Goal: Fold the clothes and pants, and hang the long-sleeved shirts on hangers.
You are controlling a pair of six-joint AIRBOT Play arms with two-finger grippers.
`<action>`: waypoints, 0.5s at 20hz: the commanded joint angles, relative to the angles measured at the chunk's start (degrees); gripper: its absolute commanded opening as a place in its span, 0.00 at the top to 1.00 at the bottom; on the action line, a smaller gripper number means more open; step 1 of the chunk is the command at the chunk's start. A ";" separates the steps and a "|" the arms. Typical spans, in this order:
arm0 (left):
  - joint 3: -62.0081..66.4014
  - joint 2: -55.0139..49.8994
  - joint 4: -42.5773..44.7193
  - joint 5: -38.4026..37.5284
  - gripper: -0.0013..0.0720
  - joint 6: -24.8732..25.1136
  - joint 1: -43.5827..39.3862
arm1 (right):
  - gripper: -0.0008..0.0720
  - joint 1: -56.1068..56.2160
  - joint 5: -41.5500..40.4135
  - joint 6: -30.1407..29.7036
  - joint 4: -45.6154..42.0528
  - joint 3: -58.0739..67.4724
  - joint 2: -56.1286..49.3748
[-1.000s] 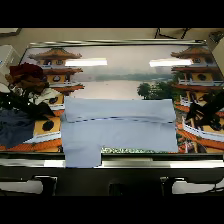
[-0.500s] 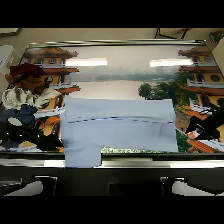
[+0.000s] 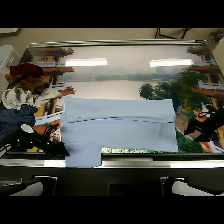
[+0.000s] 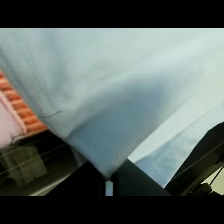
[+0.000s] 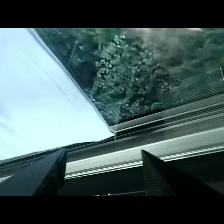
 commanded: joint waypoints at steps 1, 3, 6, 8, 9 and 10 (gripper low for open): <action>-0.28 0.07 -0.72 -0.07 0.95 -1.22 -0.57 | 0.22 0.00 -2.51 -1.84 0.33 -5.51 0.02; -0.26 0.09 -0.70 -0.11 0.95 -1.22 -0.57 | 0.21 -0.02 -5.73 -3.41 2.62 -9.90 -0.04; -0.24 0.57 -0.72 -0.37 0.95 -1.64 -0.44 | 0.21 0.00 -12.17 -5.09 7.65 -16.00 -0.11; -0.24 1.84 -0.79 -0.37 0.95 -1.70 -0.24 | 0.21 0.00 -14.78 -6.86 10.45 -18.21 -0.11; -0.24 2.54 -0.94 -0.35 0.95 -1.75 0.04 | 0.21 0.00 -15.06 -7.15 10.75 -18.49 -0.11; -0.24 3.17 -0.92 -0.33 0.95 -1.84 0.46 | 0.24 0.00 -14.99 -7.15 10.75 -18.53 -0.11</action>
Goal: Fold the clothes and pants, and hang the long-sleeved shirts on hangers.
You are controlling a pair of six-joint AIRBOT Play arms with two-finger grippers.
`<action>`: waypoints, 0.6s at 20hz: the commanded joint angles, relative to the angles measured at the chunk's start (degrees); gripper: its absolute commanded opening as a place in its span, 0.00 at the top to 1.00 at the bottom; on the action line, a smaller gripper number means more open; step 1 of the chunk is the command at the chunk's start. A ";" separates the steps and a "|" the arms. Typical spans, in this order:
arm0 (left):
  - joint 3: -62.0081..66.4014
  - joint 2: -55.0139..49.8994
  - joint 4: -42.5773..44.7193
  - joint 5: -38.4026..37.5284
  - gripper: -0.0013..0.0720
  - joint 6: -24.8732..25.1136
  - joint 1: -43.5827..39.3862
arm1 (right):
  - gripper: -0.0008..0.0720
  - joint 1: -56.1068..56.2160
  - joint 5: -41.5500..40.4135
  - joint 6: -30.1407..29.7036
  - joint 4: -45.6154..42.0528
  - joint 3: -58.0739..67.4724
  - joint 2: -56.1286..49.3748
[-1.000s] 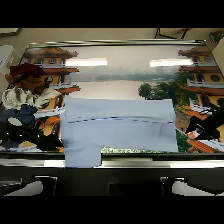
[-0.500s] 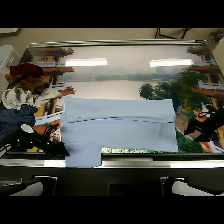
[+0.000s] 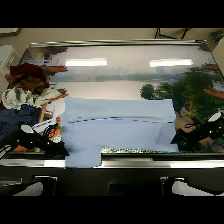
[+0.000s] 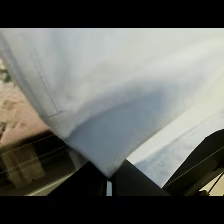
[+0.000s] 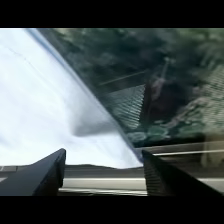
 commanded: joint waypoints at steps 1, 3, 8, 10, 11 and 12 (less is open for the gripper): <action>0.00 1.90 -0.31 -0.28 0.95 -0.39 1.07 | 0.33 0.00 -3.63 -1.75 2.99 -2.40 -0.07; 0.00 2.47 -0.31 -0.28 0.95 -0.37 2.45 | 0.53 0.00 -2.56 -2.12 3.82 -2.40 -0.04; 3.39 4.04 -1.14 -2.91 0.96 -0.28 4.42 | 0.93 -0.02 2.32 -4.33 6.95 1.03 1.40; 10.10 4.72 -2.25 -5.29 0.96 -0.22 4.39 | 0.93 0.00 2.84 -4.20 9.16 7.08 2.47; 14.01 4.70 -3.08 -5.70 0.96 -0.57 4.31 | 0.93 0.02 2.93 -3.06 9.75 10.78 2.58; 18.10 4.57 -3.10 -4.98 0.96 -2.08 4.13 | 0.93 0.68 2.56 -1.44 9.75 14.67 2.49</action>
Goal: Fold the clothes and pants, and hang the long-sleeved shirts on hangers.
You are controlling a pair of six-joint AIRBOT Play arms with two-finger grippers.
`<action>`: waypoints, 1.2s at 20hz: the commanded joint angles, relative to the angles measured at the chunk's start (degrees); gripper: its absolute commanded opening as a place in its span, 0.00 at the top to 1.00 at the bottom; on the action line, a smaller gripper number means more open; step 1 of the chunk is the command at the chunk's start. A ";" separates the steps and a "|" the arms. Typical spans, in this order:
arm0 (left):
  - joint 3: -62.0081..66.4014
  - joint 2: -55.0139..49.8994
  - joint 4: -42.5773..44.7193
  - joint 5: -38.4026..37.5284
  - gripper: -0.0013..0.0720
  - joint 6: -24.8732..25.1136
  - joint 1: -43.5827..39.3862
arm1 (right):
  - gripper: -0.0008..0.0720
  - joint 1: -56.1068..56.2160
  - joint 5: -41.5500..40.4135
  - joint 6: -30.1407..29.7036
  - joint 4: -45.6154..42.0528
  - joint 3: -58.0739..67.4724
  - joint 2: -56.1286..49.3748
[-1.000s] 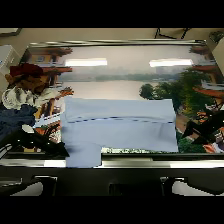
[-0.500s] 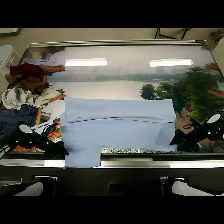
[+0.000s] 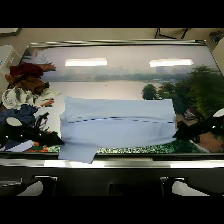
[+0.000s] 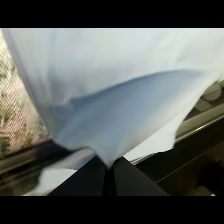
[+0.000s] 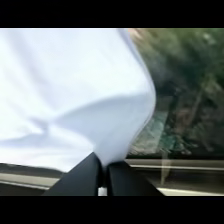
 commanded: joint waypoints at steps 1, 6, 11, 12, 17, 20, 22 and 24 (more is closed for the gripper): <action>12.57 -0.07 -1.20 0.87 0.96 -3.52 -0.28 | 0.93 1.92 0.44 2.45 1.55 11.37 0.09; 33.70 -12.20 -1.25 7.80 0.96 -8.55 -5.92 | 0.93 9.88 -4.46 8.90 -6.27 26.05 -10.93; 49.37 -29.86 -1.27 7.61 0.96 -14.16 -8.74 | 0.93 11.87 -12.13 13.44 -3.91 33.09 -19.71; 50.34 -32.17 -1.27 7.61 0.95 -15.17 -8.96 | 0.92 11.87 -12.72 13.49 -2.89 33.09 -20.74; 50.56 -39.30 -1.42 3.34 0.94 -17.33 -9.14 | 0.85 11.85 -12.04 13.38 0.37 33.09 -24.94; 51.80 -39.36 -1.44 0.59 0.41 -16.63 -8.33 | 0.07 11.19 -10.14 12.13 1.01 33.11 -23.58; 54.31 -39.21 -1.44 -3.26 0.34 -16.20 -7.04 | 0.07 8.66 -7.39 10.95 0.61 33.09 -23.12; 55.76 -38.07 -1.46 -5.60 0.34 -16.20 -6.05 | 0.05 5.60 -5.97 10.97 0.68 33.05 -23.56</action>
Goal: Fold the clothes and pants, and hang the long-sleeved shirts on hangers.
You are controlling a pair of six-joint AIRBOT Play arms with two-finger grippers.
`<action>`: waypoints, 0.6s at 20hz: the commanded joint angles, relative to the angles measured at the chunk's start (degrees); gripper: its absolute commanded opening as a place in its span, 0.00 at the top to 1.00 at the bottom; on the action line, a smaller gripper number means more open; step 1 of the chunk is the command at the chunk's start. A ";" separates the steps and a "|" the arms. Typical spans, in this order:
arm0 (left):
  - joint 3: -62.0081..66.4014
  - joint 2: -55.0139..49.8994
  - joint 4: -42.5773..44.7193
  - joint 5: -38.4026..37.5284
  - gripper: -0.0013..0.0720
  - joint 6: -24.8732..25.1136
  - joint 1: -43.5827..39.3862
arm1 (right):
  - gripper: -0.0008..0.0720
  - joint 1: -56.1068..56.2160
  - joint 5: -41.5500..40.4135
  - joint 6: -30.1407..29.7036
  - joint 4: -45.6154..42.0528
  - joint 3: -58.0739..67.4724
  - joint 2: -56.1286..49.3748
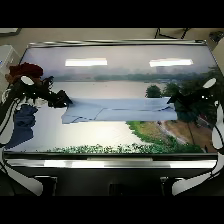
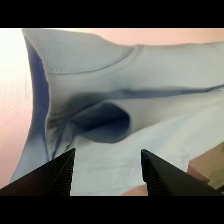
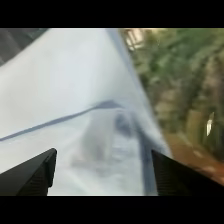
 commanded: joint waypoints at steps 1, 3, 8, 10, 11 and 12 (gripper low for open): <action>2.19 1.51 -0.11 -4.57 0.34 0.35 1.33 | 0.05 -3.91 3.26 -1.31 0.90 0.04 -0.72; 2.19 3.28 -0.66 -4.55 0.35 0.68 1.16 | 0.03 -4.33 3.48 -3.39 3.30 0.02 -2.32; 2.19 6.25 -4.11 -4.39 0.35 1.95 0.04 | 0.06 -4.31 3.85 -5.77 11.50 0.04 -6.64; 2.19 6.88 -5.55 -4.39 0.35 1.95 -0.50 | 0.28 -3.74 3.91 -5.55 12.00 0.02 -7.74; 2.19 7.06 -6.12 -4.39 0.36 1.95 -0.87 | 0.50 -3.28 3.74 -5.70 12.31 0.04 -8.00; 2.19 7.19 -6.64 -4.37 0.37 1.95 -1.42 | 0.73 -2.84 3.50 -6.95 13.57 0.04 -7.98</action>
